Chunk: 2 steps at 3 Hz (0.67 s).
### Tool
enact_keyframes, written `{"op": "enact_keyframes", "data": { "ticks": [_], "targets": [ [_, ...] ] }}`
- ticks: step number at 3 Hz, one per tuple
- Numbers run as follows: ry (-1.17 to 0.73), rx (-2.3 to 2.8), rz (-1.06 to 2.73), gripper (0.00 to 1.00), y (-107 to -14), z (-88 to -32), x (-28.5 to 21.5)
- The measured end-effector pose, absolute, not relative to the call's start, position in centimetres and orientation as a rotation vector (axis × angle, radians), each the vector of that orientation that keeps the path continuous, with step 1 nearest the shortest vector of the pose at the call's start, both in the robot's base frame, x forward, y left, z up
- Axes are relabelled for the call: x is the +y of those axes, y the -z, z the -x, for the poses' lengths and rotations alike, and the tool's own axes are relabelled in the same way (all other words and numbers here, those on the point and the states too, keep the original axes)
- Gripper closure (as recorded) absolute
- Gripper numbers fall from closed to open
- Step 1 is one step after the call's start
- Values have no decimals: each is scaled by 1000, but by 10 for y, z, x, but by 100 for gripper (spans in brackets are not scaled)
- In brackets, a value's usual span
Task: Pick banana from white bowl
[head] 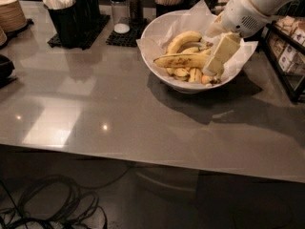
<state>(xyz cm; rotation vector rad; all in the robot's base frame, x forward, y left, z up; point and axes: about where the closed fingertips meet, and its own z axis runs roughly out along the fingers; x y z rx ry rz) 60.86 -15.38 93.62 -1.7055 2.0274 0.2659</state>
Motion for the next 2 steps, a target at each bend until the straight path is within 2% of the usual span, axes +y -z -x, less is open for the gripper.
{"op": "enact_keyframes", "data": {
  "ticks": [1, 2],
  "targets": [
    [-288, 2038, 1722, 21, -924, -617, -150],
    [-292, 2042, 1722, 34, -921, -619, -149]
  ]
}}
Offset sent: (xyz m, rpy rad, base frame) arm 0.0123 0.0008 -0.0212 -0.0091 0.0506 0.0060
